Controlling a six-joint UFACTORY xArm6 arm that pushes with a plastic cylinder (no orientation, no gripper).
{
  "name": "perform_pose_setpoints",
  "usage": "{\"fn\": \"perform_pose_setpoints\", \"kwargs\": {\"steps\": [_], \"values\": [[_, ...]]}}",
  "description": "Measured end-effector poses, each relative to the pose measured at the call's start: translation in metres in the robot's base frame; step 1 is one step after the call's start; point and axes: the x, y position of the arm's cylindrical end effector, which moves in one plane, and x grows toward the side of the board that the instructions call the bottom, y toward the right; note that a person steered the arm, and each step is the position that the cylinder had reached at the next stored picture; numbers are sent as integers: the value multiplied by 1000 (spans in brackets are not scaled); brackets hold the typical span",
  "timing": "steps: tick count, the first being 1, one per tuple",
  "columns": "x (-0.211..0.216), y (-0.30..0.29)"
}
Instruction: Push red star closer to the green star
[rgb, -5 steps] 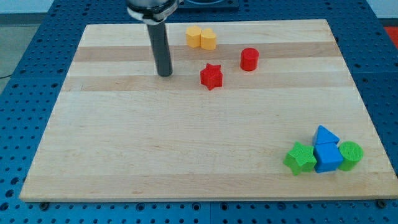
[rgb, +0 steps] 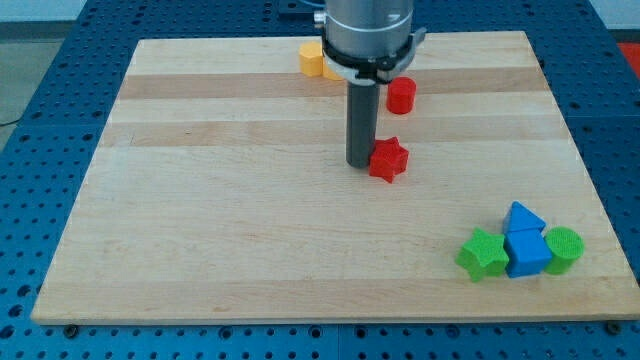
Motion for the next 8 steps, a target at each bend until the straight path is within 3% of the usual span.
{"fn": "perform_pose_setpoints", "kwargs": {"steps": [1, 3, 8], "values": [[25, 18], [-29, 15], [-58, 5]]}}
